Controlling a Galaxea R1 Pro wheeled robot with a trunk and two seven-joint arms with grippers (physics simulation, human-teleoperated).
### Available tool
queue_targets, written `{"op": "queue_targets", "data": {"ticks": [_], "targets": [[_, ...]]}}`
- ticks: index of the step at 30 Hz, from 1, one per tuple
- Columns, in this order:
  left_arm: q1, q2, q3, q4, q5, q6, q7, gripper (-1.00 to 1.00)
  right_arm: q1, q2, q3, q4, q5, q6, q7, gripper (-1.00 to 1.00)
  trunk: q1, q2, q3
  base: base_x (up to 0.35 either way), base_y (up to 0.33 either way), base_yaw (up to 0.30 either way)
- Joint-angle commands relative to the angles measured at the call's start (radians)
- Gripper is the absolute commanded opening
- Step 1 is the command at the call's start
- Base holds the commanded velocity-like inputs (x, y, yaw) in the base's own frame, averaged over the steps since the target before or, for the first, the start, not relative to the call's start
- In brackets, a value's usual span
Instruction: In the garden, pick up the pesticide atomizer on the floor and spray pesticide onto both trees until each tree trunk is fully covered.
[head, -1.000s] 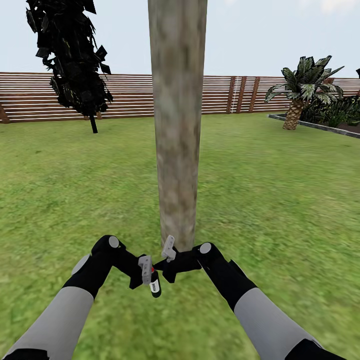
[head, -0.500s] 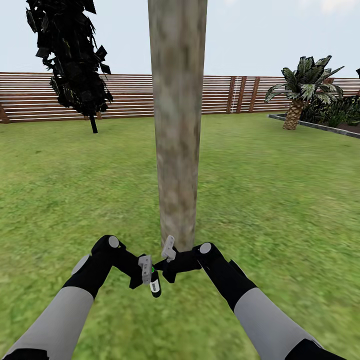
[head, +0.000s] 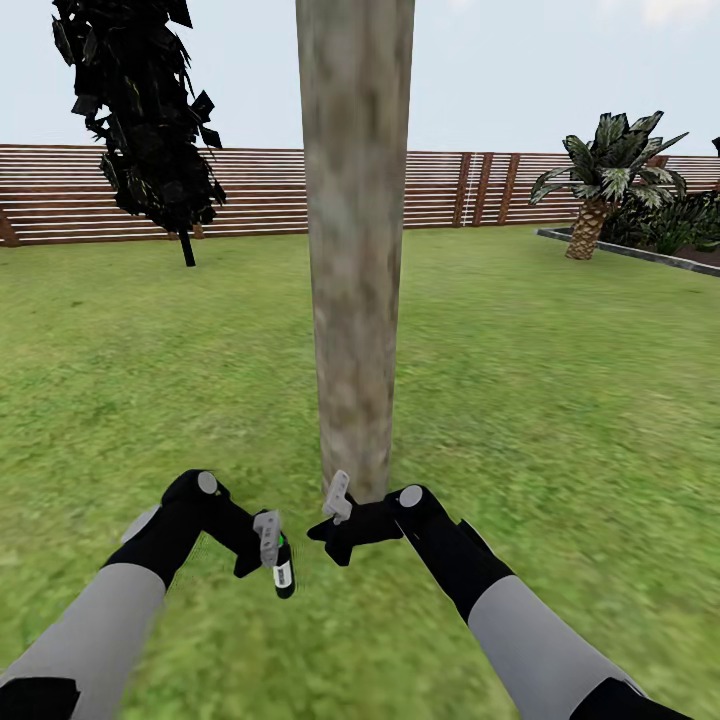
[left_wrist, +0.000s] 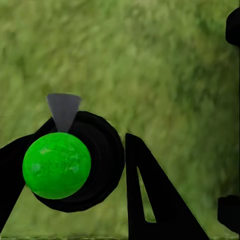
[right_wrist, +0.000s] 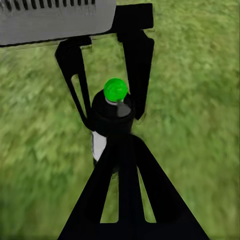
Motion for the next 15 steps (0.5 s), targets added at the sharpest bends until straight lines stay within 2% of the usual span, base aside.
{"op": "queue_targets", "data": {"ticks": [1, 5, 11, 12, 15], "targets": [[0.000, 0.014, 0.000, 0.000, 0.001, -0.001, 0.000, -1.00, 0.000, 0.000, 0.000, 0.000, 0.000, 0.000, 0.000, -1.00, 0.000, 0.000, 0.000, 0.000, 0.000, 0.000], [-0.001, 0.058, 0.003, 0.007, 0.001, 0.000, 0.000, -1.00, 0.000, 0.000, 0.000, 0.000, 0.000, 0.000, 0.000, -1.00, 0.000, 0.000, 0.000, 0.000, 0.000, 0.000], [-0.001, 0.076, 0.066, 0.009, -0.005, -0.004, -0.001, -1.00, -0.001, 0.000, 0.000, 0.000, 0.000, 0.000, 0.000, -1.00, 0.000, 0.000, 0.000, 0.000, 0.000, 0.000], [-0.001, 0.078, 0.073, 0.009, -0.007, -0.004, -0.001, -1.00, -0.001, 0.000, 0.001, 0.000, 0.000, 0.000, 0.000, 1.00, 0.000, 0.000, 0.000, 0.000, 0.000, 0.000], [0.001, 0.093, 0.079, 0.009, -0.008, -0.005, 0.000, -1.00, 0.000, 0.000, 0.001, 0.000, 0.000, -0.001, 0.000, 1.00, 0.000, 0.000, 0.000, 0.000, 0.000, 0.000]]}}
